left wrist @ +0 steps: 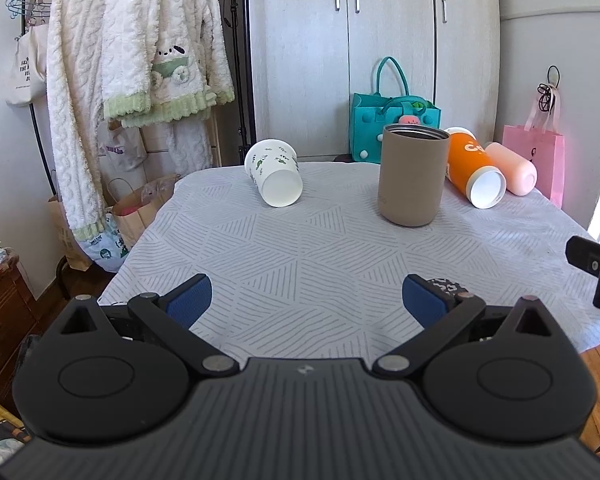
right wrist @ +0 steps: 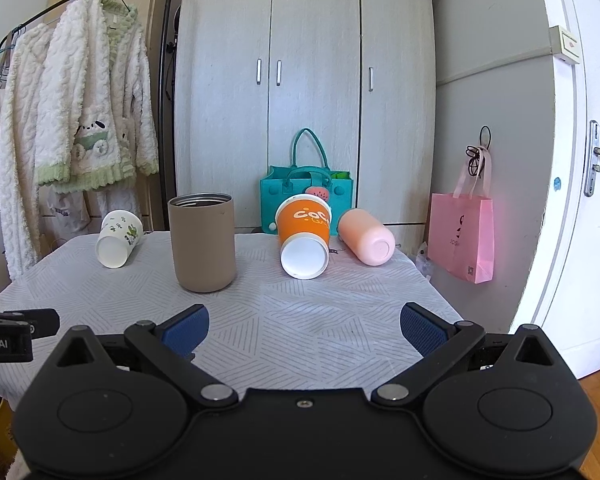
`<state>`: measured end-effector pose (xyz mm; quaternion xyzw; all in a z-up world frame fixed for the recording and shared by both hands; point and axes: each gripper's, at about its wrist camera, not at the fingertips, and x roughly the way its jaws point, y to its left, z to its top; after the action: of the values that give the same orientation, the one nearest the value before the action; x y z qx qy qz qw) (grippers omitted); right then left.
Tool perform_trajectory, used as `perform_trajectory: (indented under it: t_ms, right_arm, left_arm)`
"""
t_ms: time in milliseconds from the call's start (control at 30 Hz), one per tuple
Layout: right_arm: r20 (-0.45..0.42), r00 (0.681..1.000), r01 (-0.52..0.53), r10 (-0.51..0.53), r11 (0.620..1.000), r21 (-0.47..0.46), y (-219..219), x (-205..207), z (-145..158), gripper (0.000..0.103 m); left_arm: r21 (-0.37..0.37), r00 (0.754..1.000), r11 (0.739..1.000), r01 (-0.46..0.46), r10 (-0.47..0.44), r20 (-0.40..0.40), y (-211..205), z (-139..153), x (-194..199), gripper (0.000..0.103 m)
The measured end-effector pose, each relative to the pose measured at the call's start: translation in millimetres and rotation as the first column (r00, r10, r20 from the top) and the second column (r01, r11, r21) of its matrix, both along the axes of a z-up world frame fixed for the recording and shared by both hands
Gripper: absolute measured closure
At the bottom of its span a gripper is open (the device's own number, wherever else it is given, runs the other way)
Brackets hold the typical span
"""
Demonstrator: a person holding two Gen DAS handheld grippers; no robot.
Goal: Flip cup upright
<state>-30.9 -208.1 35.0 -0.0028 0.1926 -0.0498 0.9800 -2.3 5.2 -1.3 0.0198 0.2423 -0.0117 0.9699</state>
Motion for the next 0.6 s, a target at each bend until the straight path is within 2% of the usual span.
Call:
perform_trajectory:
  t_ms: [267, 600]
  right_arm:
    - [0.001, 1.0, 0.0, 0.0, 1.0, -0.001, -0.5, -1.1, -0.6, 0.0]
    - [0.002, 1.0, 0.001, -0.001, 1.0, -0.008, -1.4, -1.3, -0.3, 0.0]
  left_arm:
    - [-0.005, 1.0, 1.0, 0.003, -0.003, -0.006, 0.5, 0.4, 0.3, 0.0]
    - [-0.009, 1.0, 1.0, -0.003, 0.003, 0.031, 1.9, 3.5, -5.7, 0.0]
